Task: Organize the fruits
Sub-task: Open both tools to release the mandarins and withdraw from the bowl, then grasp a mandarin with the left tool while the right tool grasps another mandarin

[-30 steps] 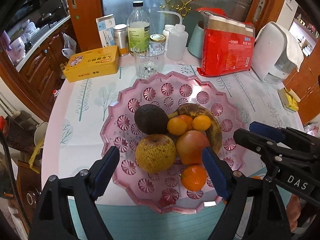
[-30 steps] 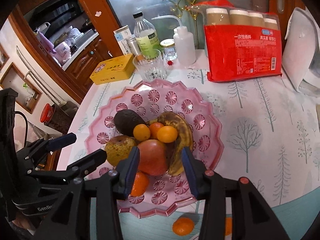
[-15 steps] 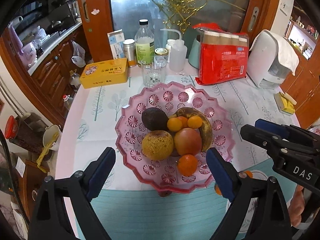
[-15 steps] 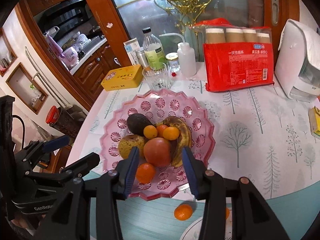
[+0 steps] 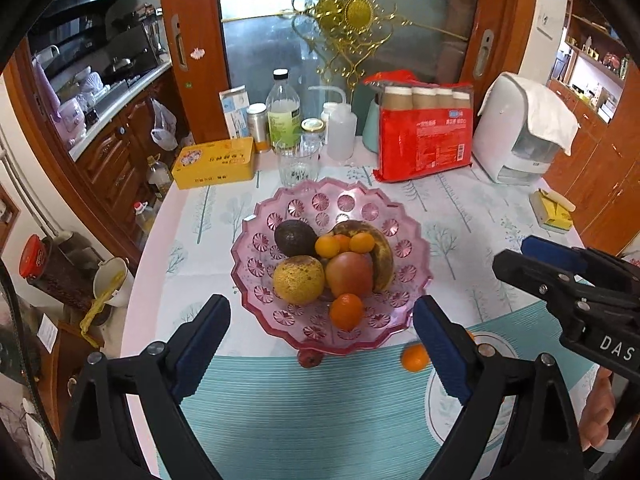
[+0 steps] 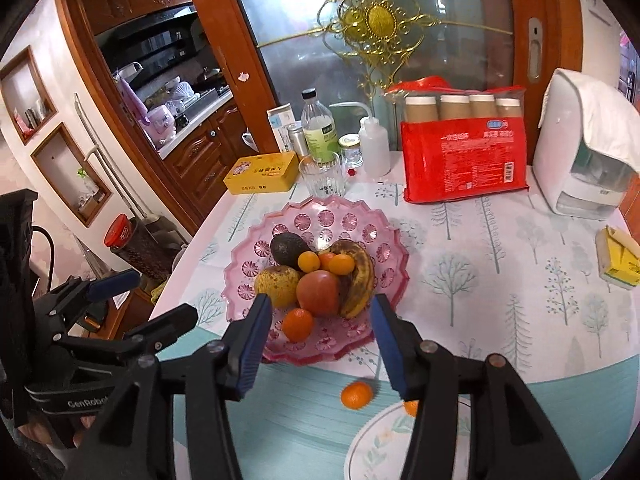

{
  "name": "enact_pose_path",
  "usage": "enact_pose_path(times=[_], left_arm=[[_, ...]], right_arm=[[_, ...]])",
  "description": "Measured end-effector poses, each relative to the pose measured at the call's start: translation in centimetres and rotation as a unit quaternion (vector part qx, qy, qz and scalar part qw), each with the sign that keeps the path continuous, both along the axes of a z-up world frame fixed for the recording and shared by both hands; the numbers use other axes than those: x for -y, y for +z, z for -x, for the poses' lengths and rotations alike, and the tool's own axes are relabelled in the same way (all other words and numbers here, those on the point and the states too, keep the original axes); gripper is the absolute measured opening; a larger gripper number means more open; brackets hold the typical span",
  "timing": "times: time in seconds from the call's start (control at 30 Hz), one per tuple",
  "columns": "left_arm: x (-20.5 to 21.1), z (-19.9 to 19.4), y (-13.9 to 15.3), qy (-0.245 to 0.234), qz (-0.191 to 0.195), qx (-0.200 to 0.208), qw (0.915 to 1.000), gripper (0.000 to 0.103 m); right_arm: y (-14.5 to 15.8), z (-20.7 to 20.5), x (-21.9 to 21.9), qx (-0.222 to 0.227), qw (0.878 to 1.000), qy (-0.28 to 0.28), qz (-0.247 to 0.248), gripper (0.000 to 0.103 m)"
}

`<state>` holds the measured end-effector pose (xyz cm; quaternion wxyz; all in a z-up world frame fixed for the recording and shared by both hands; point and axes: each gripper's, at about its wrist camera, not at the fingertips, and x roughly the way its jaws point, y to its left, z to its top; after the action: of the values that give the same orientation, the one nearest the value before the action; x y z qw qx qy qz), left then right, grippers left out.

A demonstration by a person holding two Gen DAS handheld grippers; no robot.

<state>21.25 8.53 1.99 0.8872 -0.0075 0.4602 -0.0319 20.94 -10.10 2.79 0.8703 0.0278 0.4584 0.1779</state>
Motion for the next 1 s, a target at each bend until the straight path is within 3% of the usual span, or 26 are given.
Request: enact_pose_path(times=[0.27, 0.53, 0.8, 1.0], left_arm=[[2.4, 2.2, 1.9, -0.009, 0.014, 0.025, 0.9995, 0.092], [6.2, 3.8, 1.8, -0.043, 0.003, 0.037, 0.9984, 0.092], [9.2, 5.1, -1.6, -0.084, 0.007, 0.011, 0.9964, 0.092], [10.7, 5.4, -6.0, -0.109, 0.001, -0.03, 0.9936, 0.092]], right_arm=[[1.1, 2.9, 4.1, 0.01, 1.0, -0.02, -0.01, 0.056], [1.0, 5.7, 8.5, 0.02, 0.998, -0.055, -0.005, 0.056], [-1.4, 7.8, 12.5, 0.011, 0.995, -0.097, 0.008, 0.056], [-5.0, 9.2, 14.2, -0.024, 0.991, -0.128, 0.012, 0.056]])
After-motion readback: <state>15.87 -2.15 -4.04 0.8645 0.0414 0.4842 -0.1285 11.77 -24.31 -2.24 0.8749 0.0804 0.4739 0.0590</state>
